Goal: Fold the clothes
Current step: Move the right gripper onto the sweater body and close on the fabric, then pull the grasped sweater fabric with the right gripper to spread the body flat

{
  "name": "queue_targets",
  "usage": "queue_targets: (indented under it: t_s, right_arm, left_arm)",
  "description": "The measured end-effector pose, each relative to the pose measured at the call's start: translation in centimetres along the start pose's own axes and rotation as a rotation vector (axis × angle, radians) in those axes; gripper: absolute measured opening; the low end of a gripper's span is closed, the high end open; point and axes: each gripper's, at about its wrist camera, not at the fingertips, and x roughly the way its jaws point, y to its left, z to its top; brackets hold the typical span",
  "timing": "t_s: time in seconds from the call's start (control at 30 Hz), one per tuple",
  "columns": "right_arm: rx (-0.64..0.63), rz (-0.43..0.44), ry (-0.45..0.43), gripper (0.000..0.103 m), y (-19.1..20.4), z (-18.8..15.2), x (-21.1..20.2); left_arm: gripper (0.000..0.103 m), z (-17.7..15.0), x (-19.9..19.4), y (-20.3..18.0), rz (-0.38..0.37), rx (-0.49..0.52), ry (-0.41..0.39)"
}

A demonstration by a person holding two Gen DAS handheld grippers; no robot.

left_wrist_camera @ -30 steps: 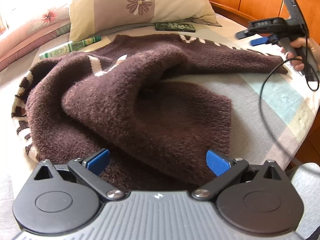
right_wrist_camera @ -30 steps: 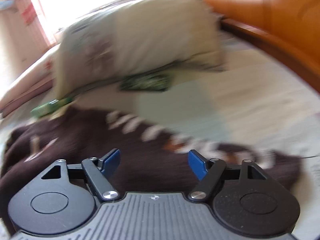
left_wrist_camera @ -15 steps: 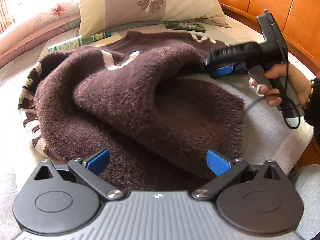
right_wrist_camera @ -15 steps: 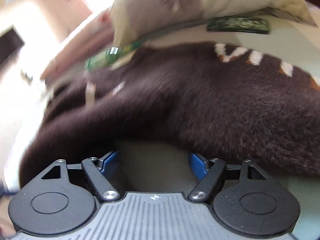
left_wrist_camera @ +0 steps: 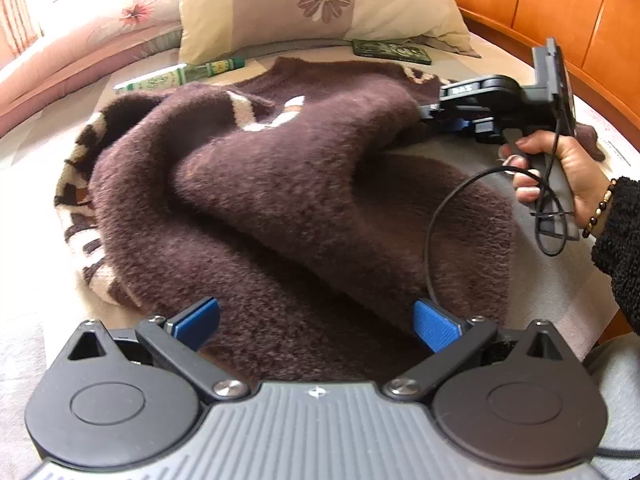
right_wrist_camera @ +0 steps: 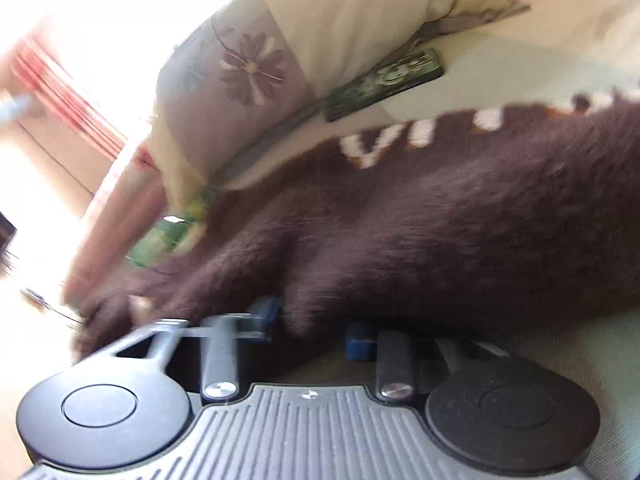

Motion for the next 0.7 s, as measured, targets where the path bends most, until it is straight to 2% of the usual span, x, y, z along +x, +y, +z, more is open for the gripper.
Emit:
queue_targets:
  t_s: [0.17,0.47,0.6,0.67,0.7]
  right_arm:
    - [-0.043,-0.063,-0.042,0.017,0.0,0.9,-0.9]
    - [-0.061,-0.164,-0.126,0.019,-1.4,4.0,-3.7]
    - [-0.106,-0.136,-0.02,0.024,-1.1,3.5,-4.1]
    - [-0.125,-0.101,0.055,0.032,-0.6,2.2,-5.0]
    - [-0.135,-0.083,0.092,0.033,-0.4,1.5,-5.4]
  left_arm:
    - [0.102,-0.1,-0.2,0.5,0.016,-0.004,0.001]
    - [0.102,-0.2,-0.5,0.4,0.006,0.014,-0.006]
    - [0.102,-0.3,-0.9,0.4,0.007,0.014,-0.011]
    - [0.102,-0.4,-1.1,0.5,0.008,0.014,-0.012]
    - [0.102,-0.5,-1.2,0.5,0.006,0.014,-0.013]
